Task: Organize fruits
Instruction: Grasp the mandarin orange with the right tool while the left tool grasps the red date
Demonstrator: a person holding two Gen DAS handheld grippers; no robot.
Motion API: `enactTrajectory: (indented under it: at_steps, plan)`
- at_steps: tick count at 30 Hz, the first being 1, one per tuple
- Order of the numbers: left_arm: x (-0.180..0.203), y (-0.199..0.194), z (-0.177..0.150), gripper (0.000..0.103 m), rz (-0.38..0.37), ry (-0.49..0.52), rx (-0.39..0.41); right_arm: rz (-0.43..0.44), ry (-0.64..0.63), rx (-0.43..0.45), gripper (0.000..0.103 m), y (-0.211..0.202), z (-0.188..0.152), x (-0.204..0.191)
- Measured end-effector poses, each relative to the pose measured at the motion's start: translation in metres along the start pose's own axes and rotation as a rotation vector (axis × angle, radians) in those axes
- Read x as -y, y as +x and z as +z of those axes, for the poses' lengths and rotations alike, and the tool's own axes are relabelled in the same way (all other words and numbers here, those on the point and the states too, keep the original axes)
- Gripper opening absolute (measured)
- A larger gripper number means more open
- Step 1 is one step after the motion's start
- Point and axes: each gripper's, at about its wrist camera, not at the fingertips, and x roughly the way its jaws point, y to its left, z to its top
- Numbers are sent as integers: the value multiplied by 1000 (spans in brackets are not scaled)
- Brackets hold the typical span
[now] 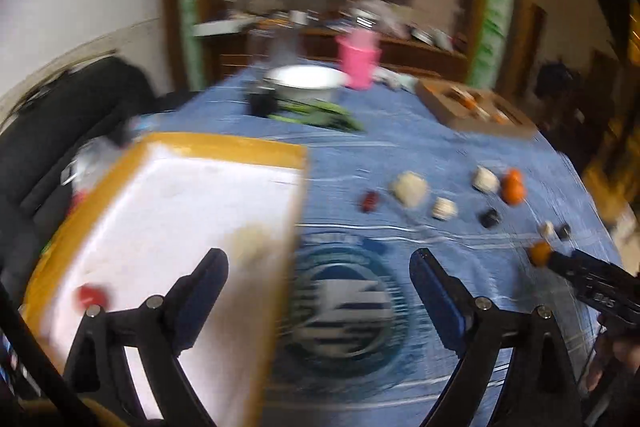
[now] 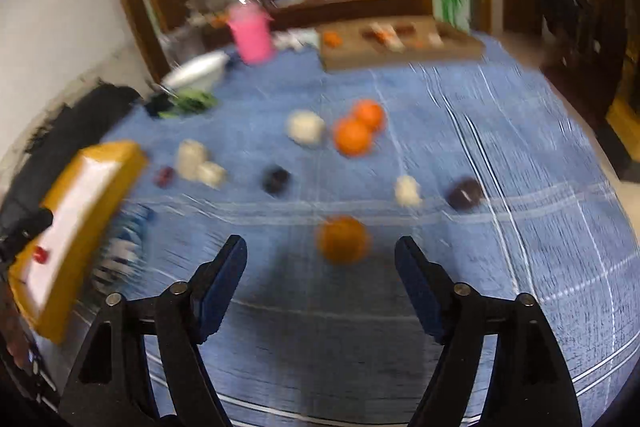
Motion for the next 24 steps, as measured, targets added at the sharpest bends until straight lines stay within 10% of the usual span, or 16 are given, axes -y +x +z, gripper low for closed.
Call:
enactTrajectory:
  at_steps: [12,19,24]
  plan:
    - [49,75,13,94,25,50,-115,-27,-89,-83,32,41,10,-1]
    - [47,102,24,92,31,8,-136,30,-56,-70,31,39,10,7]
    - [45,123,31,55,61,-15,-164,68,-40,-69,31,41,11,9]
